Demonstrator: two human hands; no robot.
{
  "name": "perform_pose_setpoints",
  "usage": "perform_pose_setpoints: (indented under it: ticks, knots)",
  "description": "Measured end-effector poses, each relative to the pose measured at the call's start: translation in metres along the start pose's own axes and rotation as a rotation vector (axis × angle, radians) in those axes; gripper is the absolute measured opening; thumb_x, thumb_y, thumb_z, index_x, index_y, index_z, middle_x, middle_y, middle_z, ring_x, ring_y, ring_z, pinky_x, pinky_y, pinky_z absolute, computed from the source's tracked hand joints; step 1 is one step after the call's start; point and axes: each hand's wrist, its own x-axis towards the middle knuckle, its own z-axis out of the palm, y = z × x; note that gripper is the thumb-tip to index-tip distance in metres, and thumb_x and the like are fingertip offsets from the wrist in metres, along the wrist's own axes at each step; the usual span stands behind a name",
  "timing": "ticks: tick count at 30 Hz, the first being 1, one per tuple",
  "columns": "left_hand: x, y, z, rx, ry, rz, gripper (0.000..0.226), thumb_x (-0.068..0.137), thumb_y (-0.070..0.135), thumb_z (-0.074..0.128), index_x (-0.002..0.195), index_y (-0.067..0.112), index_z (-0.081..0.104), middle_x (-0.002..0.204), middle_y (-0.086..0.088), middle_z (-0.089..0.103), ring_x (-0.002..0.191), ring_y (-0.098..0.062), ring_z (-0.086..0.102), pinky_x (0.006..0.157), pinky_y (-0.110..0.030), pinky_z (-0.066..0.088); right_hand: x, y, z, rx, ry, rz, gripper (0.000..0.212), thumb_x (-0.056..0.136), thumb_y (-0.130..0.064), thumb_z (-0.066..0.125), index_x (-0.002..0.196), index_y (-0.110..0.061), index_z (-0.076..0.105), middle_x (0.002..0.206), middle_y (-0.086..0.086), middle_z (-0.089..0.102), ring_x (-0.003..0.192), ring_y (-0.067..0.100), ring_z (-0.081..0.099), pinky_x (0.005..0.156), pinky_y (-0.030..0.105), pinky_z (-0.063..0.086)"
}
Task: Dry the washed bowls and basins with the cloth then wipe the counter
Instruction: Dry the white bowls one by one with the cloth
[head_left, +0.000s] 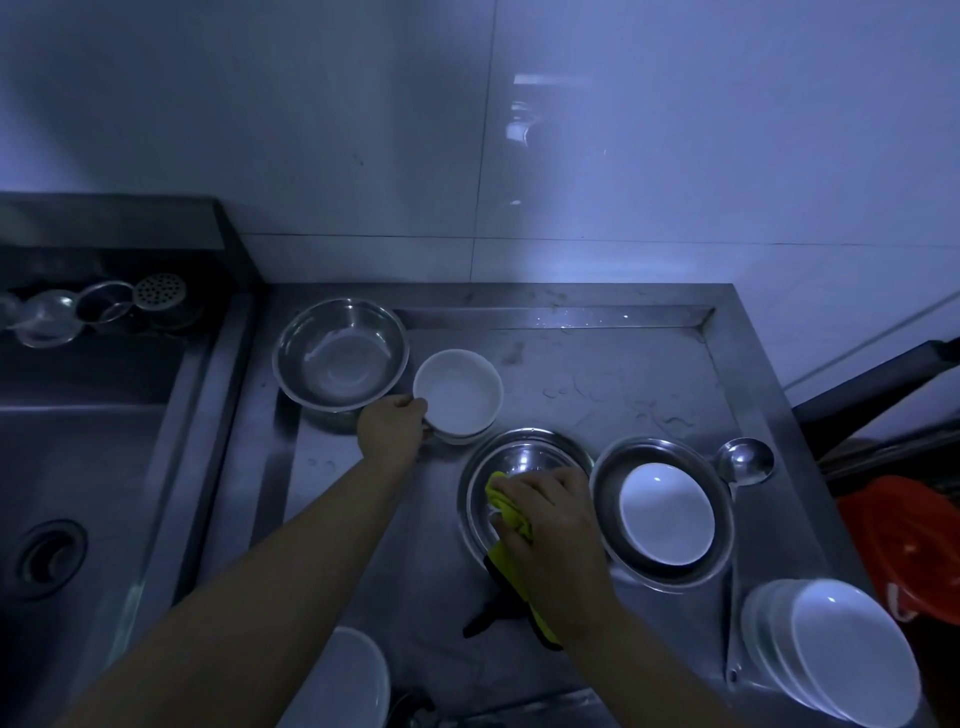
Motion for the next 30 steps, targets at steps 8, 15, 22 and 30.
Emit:
perform_pose_setpoints:
  ticks: [8,15,22,30]
  knots:
    - [-0.025,0.000,-0.042,0.025,-0.181,-0.003,0.033,0.085,0.007,0.062,0.115,-0.005,0.057,0.083,-0.008,0.059,0.063,-0.015,0.059,0.066,-0.032,0.057,0.001,-0.020,-0.003,-0.025,0.056,-0.050,0.023,0.072,-0.004,0.076,0.094,-0.010,0.073,0.087,0.002,0.069,0.083,0.019,0.041,0.068,0.036,0.049]
    - [-0.087,-0.060,-0.139,1.176,-0.651,0.461,0.031,0.087,0.025,0.060,0.116,0.016,0.064,0.118,-0.002,0.065,0.108,-0.018,0.058,0.082,-0.021,0.038,-0.015,-0.045,-0.007,-0.044,0.061,-0.035,0.025,0.074,-0.007,0.073,0.099,-0.010,0.072,0.091,0.004,0.067,0.090,0.024,0.044,0.082,0.027,0.039]
    - [-0.098,-0.092,-0.147,1.608,-0.787,0.678,0.032,0.092,0.013,0.048,0.123,0.011,0.055,0.120,-0.011,0.059,0.105,-0.028,0.057,0.083,-0.035,0.044,-0.045,-0.077,-0.007,-0.043,0.062,0.053,0.032,0.072,-0.007,0.079,0.103,-0.010,0.072,0.096,0.004,0.068,0.093,0.024,0.049,0.085,0.024,0.039]
    - [-0.115,-0.090,-0.145,1.769,-0.749,0.690,0.024,0.091,0.002,0.046,0.109,0.004,0.061,0.116,-0.013,0.060,0.104,-0.029,0.059,0.077,-0.035,0.046,-0.081,-0.111,-0.021,-0.095,0.123,0.124,0.032,0.067,0.000,0.081,0.098,-0.006,0.073,0.092,0.007,0.070,0.088,0.029,0.051,0.082,0.023,0.036]
